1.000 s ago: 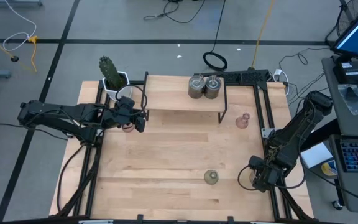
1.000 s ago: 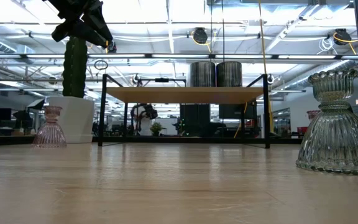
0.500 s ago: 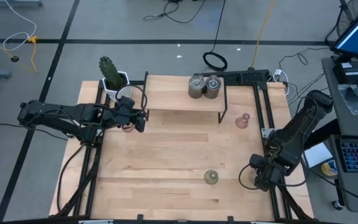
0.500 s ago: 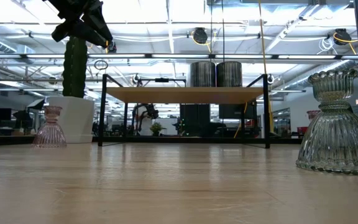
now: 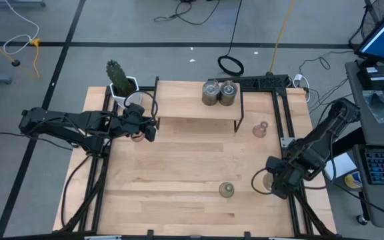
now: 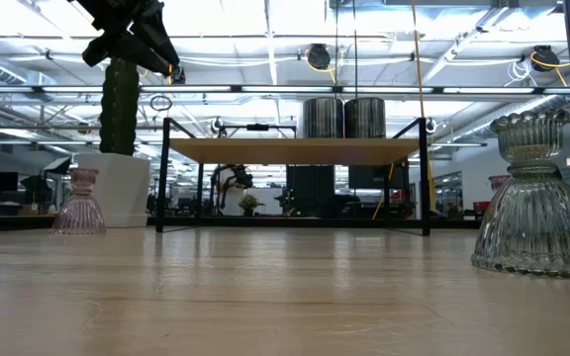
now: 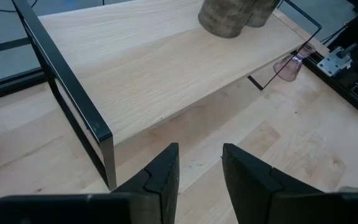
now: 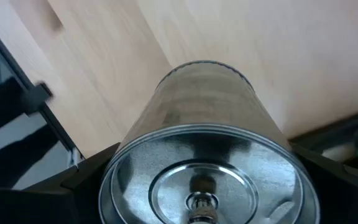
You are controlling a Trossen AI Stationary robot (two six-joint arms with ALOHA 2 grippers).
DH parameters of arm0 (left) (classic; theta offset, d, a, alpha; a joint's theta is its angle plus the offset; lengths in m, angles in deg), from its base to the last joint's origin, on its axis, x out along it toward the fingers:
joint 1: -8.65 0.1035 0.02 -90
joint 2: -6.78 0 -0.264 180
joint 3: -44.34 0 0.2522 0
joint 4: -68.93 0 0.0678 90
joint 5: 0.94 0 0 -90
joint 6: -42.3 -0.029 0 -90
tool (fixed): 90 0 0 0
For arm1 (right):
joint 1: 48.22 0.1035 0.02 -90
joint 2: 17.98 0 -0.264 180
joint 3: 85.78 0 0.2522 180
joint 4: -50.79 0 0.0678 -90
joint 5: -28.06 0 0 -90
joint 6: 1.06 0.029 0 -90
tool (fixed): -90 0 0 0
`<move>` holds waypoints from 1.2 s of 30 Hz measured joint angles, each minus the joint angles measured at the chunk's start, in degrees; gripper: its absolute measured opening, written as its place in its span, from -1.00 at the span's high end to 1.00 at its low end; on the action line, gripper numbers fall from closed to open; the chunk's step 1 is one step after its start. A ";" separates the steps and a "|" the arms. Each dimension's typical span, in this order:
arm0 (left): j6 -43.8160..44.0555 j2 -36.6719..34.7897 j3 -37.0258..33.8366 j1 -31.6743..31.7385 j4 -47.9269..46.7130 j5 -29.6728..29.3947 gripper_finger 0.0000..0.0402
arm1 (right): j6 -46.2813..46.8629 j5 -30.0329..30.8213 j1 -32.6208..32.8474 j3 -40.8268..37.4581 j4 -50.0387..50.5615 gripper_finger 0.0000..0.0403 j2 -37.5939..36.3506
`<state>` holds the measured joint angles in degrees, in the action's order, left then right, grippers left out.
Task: Pick & Place candle stick holders
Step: Put the brown scented candle on the shelf
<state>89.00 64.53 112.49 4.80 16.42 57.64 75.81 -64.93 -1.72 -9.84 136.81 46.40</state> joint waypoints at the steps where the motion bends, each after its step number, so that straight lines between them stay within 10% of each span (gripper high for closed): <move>1: 0.01 -0.02 0.00 0.01 -0.02 0.01 0.39 | -1.28 0.70 -1.08 0.86 0.60 -0.78 0.00; 36: 0.00 0.00 0.00 0.00 -0.02 0.00 0.39 | -64.22 17.03 -40.16 41.20 10.38 -0.78 23.44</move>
<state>89.00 64.54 112.49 4.79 16.40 57.64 11.59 -47.90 -41.88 31.37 147.19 69.84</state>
